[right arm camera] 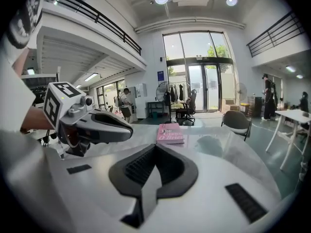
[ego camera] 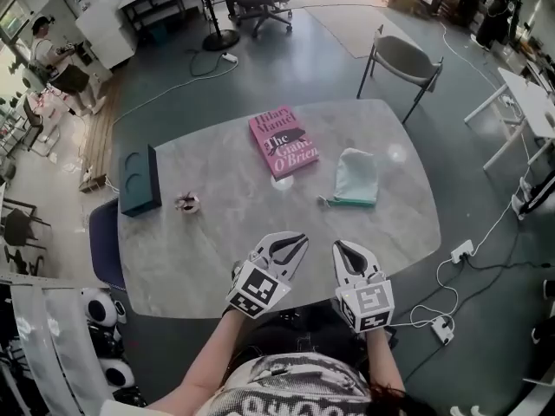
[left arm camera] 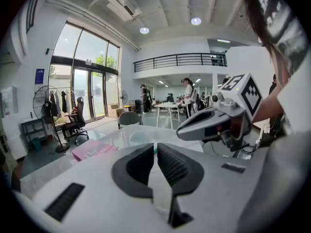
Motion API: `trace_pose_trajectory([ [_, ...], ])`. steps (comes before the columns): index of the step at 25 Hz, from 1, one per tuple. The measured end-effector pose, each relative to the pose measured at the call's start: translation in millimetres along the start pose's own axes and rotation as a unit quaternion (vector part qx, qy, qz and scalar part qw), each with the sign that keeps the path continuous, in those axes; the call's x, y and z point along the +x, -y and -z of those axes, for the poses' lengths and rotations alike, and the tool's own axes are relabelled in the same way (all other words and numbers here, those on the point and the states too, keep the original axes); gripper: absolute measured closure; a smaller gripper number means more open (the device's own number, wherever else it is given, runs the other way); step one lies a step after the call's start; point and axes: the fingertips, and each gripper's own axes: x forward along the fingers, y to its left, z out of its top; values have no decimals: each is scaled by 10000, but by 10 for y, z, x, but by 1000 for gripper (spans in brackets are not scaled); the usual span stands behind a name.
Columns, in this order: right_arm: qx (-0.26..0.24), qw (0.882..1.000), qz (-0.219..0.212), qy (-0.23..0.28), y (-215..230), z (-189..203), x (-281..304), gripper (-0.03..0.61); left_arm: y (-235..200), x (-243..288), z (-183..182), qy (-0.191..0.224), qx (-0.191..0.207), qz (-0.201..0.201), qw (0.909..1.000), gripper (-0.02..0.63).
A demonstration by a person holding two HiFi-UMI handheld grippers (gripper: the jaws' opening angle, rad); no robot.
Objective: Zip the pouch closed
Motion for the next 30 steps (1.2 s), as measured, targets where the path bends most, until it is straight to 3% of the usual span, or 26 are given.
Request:
trace_pose_trajectory([
  [5,-21,9995,-266,-192,290,127,165,577,-284,460,250,-548,168,-50,9983,596],
  [6,-32,9993,-310,-220,349,144,194,577,-335,565,313,-669,206,-22,9975,577],
  [8,-25,9989,-380,-273,457,169,240,577,-407,763,446,-952,318,100,9949,460],
  [9,-2,9988,-403,-291,511,179,260,577,-434,858,508,-1086,384,175,9932,451],
  [14,150,9979,-508,-381,748,277,391,577,-524,1335,818,-1588,625,542,9838,453],
  [21,164,9948,-796,-610,899,448,530,577,-703,1788,1184,-2321,1073,862,9629,461],
  [24,182,9937,-848,-705,962,521,547,577,-770,1896,1279,-2571,1211,965,9539,502],
  [29,203,9919,-905,-866,1061,662,553,577,-725,2031,1334,-2761,1220,1310,9443,512],
  [30,203,9916,-912,-894,1079,684,554,577,-708,2043,1348,-2823,1248,1348,9416,543],
])
